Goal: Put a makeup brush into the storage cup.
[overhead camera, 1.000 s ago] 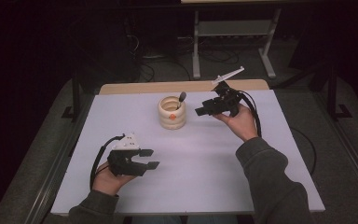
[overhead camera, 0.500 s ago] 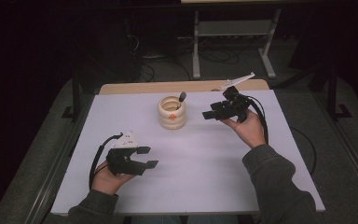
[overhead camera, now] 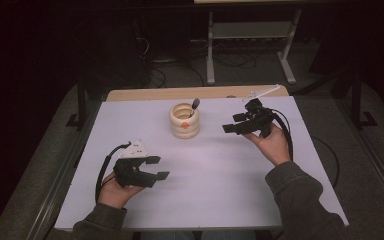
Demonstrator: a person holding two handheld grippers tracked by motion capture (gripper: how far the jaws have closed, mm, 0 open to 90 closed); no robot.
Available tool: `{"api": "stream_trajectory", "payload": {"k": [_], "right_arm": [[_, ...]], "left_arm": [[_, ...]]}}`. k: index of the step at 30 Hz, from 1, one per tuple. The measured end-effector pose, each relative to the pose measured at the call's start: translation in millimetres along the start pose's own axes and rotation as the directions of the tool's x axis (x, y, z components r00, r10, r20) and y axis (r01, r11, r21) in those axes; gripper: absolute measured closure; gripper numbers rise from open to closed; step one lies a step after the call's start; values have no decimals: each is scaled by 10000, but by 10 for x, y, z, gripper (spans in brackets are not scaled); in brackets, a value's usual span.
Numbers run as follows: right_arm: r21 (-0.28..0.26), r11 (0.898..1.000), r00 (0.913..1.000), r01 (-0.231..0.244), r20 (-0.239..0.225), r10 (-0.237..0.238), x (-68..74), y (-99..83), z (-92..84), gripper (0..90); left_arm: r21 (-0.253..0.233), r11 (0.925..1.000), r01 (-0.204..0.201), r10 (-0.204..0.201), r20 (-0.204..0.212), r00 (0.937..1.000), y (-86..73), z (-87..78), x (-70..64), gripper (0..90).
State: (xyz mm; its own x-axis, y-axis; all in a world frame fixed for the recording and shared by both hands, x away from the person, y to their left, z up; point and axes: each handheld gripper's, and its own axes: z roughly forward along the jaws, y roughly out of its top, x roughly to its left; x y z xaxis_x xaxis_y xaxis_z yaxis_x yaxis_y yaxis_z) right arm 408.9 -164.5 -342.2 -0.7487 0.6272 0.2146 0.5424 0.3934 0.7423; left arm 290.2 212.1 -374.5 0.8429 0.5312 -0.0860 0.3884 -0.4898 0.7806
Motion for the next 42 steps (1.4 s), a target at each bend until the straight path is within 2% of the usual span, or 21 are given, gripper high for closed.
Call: {"api": "stream_trajectory", "payload": {"k": [2, 4, 8, 9, 11, 13, 14, 18, 26, 34, 37, 42], "right_arm": [[-38, 10000, 10000, -23, 87, 23, 1, -24, -17, 301], [-108, 9998, 9997, -163, 179, 164, 7, -46, -38, 271], [-175, 9997, 9994, -191, 295, 196, 18, -95, -62, 272], [-194, 9998, 9994, 7, 354, 0, 7, -112, -65, 267], [-214, 9997, 9987, -138, 482, 149, 14, -133, -80, 241], [-246, 9994, 9987, -237, 447, 248, 13, -150, -100, 243], [-288, 9995, 9989, -141, 447, 153, 6, -161, -104, 243], [-362, 9992, 9986, -188, 497, 206, 12, -206, -130, 231], [-373, 9988, 9978, -318, 576, 339, 6, -343, -161, 224], [-450, 9988, 9977, -174, 651, 203, 30, -441, -210, 225], [-421, 9986, 9971, -320, 676, 348, 41, -483, -227, 225], [-464, 9986, 9965, -250, 782, 286, 34, -550, -247, 224]], "left_arm": [[-76, 9999, 114, -113, 91, 9999, -2, 1, 6, 358], [-61, 9999, 89, -89, 76, 9999, -2, 0, 14, 356], [-68, 9999, 137, -137, 3, 9999, -7, 3, 21, 340], [-96, 9999, 137, -137, 1, 9999, -6, 1, 23, 334], [-94, 9999, 74, -74, -12, 10000, -2, -6, 23, 329], [-42, 10000, -19, 18, -29, 10000, 2, -12, 26, 324], [-31, 10000, -26, 26, -40, 10000, 1, -11, 27, 322], [-70, 9998, 197, -198, -86, 9998, -10, -7, 22, 315], [-19, 9998, 192, -193, -202, 9996, -15, -16, 45, 298], [-34, 9998, 213, -214, -227, 9995, -19, -13, 45, 293], [-44, 9997, 228, -229, -234, 9995, -20, -13, 45, 291], [-31, 9995, 317, -317, -267, 9991, -28, -21, 54, 290]]}}
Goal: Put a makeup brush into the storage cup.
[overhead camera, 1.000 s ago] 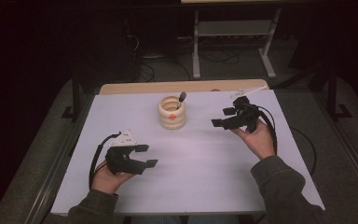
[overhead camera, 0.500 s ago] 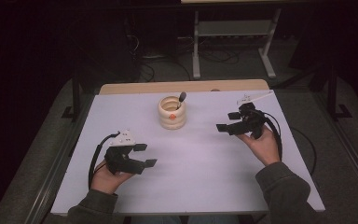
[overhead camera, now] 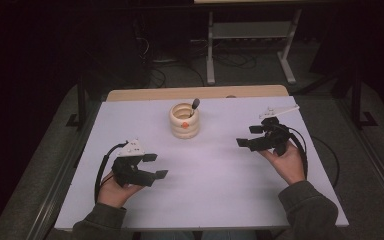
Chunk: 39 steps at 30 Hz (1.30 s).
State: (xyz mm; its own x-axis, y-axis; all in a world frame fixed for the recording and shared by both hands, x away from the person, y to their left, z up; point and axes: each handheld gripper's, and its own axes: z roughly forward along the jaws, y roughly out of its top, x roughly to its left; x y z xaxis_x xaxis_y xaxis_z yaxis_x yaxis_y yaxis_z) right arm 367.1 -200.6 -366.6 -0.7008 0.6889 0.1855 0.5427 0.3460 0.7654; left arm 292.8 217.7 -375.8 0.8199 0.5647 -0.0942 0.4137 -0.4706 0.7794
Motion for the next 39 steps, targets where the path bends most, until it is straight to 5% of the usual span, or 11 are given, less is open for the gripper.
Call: {"api": "stream_trajectory", "payload": {"k": [39], "right_arm": [[-352, 9984, 9991, -432, -2, 432, 106, -670, -211, 225]], "left_arm": [[-346, 9989, 306, -330, -726, 9968, -125, -114, 50, 271]]}}
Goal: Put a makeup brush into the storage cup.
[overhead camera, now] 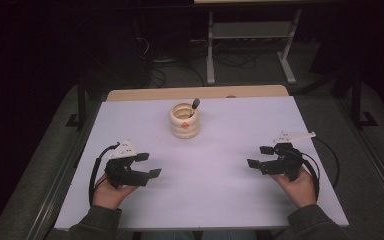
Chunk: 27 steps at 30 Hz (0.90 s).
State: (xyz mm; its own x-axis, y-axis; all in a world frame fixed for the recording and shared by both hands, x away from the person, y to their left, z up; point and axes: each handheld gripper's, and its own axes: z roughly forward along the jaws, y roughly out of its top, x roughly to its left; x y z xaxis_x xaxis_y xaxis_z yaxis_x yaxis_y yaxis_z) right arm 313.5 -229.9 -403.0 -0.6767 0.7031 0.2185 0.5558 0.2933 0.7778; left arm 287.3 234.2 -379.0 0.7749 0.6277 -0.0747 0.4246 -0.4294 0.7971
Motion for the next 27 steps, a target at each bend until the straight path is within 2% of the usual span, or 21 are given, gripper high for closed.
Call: {"api": "stream_trajectory", "payload": {"k": [8, 13, 14, 15, 27], "right_arm": [[-112, 9999, 9999, 4, 104, -3, 49, -83, -43, 225], [-200, 9998, 9999, 89, 128, -87, 79, -132, -63, 225], [-151, 9999, 9999, -17, 115, 18, 89, -145, -73, 225], [-209, 9997, 9999, 80, 139, -77, 83, -156, -78, 225], [-283, 9996, 9998, -26, 211, 32, 81, -266, -151, 225]], "left_arm": [[-9, 9995, 327, -327, -179, 9993, -146, -12, -2, 253], [-68, 9995, 296, -298, -296, 9991, -213, -48, -4, 244], [-113, 9994, 319, -322, -290, 9991, -225, -59, -7, 244], [-112, 9993, 346, -349, -311, 9989, -236, -71, -9, 243], [-119, 9985, 532, -536, -360, 9979, -393, -124, -15, 220]]}}
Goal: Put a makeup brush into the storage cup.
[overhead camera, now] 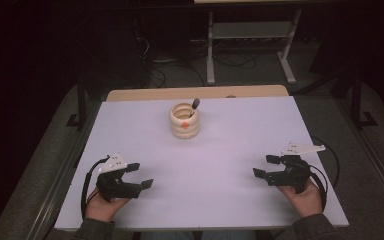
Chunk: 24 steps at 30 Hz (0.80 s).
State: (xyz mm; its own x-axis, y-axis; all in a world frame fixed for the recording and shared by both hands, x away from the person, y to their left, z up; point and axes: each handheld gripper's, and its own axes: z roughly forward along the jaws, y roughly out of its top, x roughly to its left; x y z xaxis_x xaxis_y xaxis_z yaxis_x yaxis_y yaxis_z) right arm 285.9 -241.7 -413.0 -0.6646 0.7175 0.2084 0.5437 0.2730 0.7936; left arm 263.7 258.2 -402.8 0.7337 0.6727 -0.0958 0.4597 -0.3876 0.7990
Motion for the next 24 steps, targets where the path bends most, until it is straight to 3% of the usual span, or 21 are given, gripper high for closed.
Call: {"api": "stream_trajectory", "payload": {"k": [11, 24], "right_arm": [[-41, 9998, 9998, -201, 38, 202, 3, -83, -66, 225], [66, 10000, 9998, -17, -202, 18, 20, -127, -38, 204]], "left_arm": [[15, 9999, 119, -118, -132, 9998, -71, -49, 28, 217], [241, 9996, -146, 145, 29, 9999, -70, -4, 13, 215]]}}
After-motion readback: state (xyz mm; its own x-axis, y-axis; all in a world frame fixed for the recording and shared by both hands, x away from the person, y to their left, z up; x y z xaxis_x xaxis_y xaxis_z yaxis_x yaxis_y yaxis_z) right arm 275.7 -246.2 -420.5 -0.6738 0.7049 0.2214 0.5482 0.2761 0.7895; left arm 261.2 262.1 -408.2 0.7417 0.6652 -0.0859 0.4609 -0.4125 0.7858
